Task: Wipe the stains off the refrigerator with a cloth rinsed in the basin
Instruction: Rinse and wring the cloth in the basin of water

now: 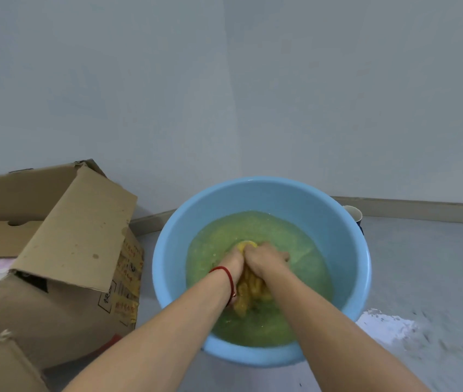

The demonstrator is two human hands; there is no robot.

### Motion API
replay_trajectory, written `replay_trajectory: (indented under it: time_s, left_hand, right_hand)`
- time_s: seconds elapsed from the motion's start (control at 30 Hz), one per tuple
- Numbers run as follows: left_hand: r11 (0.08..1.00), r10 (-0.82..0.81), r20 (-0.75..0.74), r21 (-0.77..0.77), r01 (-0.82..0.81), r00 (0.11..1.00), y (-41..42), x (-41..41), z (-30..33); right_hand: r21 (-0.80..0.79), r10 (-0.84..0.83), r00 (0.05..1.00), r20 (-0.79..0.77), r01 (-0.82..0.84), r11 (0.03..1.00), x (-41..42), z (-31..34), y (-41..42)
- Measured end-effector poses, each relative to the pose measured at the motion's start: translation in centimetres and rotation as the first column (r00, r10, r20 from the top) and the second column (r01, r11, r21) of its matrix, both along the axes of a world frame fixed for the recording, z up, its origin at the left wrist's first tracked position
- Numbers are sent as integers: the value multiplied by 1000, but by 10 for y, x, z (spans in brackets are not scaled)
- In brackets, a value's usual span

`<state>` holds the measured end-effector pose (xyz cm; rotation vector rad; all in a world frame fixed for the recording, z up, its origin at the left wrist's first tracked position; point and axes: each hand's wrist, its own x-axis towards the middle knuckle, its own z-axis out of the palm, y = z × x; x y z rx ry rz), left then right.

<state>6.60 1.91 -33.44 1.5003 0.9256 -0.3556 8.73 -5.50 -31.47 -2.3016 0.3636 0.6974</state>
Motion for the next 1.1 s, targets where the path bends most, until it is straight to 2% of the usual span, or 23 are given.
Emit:
replay_trajectory:
  time_s: [0.03,0.1,0.17,0.2,0.23,0.3,0.33,0.4,0.47,0.53,0.6,0.67,0.73,0.8,0.83,0.9,0.93,1.0,1.1]
  left_hand:
    - [997,35,29,-68,-33,999,-4,-2,5]
    - [991,84,82,-107,-75,993,-5,-4,7]
    - [989,117,100,-101,-107,988,-4,-7,17]
    - [993,100,105,-77,-92,989,-1,-7,22]
    - [997,79,114,-13,-78,990,3,-5,20]
    - [985,-35,101,173,17,994,9,-9,21]
    - [971,-77,102,234,51,992,12,-10,20]
    - [929,-150,111,355,102,982,19,-9,13]
    - [870,-167,58,478,120,984,21,-10,12]
    - [886,-101,-43,450,109,994,18,-9,9]
    - [975,-27,-71,220,42,997,9,-6,10]
    - [996,82,-46,30,-81,996,3,1,2]
    - [991,114,-29,-70,-116,993,-5,-4,12]
    - [985,104,9,-136,-102,995,-4,-9,16]
    - [982,108,25,-160,-102,994,-6,-10,18]
    - [976,144,79,-173,-129,986,-6,-8,17]
    - [977,161,107,-160,-143,981,-6,-7,21]
    - [987,132,112,-103,-121,985,-3,-6,24]
    - [999,1,92,-51,3,996,1,-8,38]
  right_hand:
    - [124,-44,999,-12,45,991,0,-1,4]
    - [305,-130,991,-15,129,944,2,-1,8]
    - [328,-120,988,99,81,941,-4,10,5]
    - [242,-40,979,202,-10,970,-3,13,-1]
    - [85,90,951,294,-120,989,-1,14,-8]
    - [-280,384,850,359,-295,914,2,19,-26]
    - [-395,473,809,349,-330,857,6,20,-34]
    - [-508,531,779,333,-326,797,13,18,-43]
    - [-553,509,813,285,-294,779,15,11,-45]
    - [-493,422,892,162,-297,818,10,0,-34]
    - [-384,326,944,50,-284,879,6,-11,-17]
    - [-241,235,972,24,-222,945,5,-17,-1]
    - [46,88,995,54,-91,995,4,-18,7]
    - [332,-87,995,46,67,941,0,-14,9]
    - [388,-130,989,65,95,917,-1,-12,9]
    - [384,-153,976,154,84,920,-3,-6,7]
    - [327,-117,969,217,41,944,-2,-3,4]
    - [201,10,947,322,-78,977,1,6,-5]
    - [54,204,901,383,-243,969,12,17,-26]
